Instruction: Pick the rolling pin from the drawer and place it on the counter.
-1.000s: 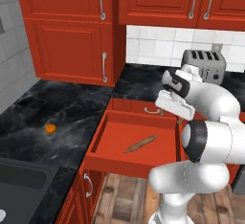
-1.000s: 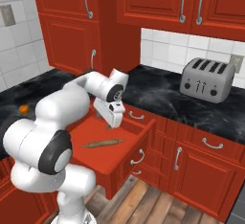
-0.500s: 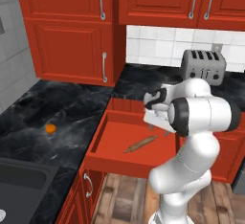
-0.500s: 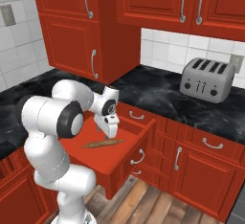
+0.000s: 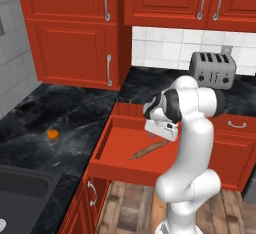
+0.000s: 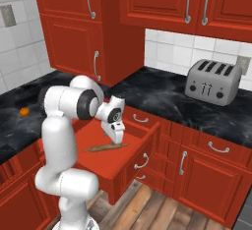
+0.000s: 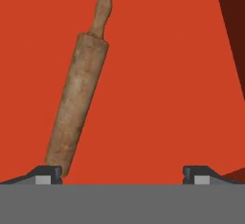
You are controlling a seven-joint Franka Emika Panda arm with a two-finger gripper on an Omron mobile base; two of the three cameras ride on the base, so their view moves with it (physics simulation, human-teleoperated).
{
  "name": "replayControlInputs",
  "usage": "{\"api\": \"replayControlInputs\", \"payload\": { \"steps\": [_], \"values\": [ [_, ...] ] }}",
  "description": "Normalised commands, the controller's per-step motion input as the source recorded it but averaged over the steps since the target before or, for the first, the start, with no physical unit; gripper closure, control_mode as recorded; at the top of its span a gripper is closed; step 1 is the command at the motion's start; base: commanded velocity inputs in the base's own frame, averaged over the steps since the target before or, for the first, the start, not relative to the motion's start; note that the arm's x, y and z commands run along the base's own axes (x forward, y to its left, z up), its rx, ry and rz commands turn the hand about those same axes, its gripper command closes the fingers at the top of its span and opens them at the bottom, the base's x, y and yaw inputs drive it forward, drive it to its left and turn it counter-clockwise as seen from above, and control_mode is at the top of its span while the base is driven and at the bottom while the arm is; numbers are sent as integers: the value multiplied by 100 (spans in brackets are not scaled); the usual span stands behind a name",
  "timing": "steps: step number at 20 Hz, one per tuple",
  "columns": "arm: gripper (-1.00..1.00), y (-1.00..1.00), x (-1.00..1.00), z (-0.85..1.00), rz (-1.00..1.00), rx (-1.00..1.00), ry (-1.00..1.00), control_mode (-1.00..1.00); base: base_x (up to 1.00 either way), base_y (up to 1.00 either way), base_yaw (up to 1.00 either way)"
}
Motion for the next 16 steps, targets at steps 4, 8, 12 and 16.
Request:
{"api": "replayControlInputs", "payload": {
  "steps": [4,8,12,16],
  "values": [
    [-100,7,55,-70,0,0,0,-100,0,0,0],
    [-100,8,44,-65,0,0,0,-100,0,0,0],
    [-100,3,31,-59,0,0,-2,-100,0,0,0],
    [-100,8,21,-60,0,0,-5,-100,0,0,0]
  ]
}}
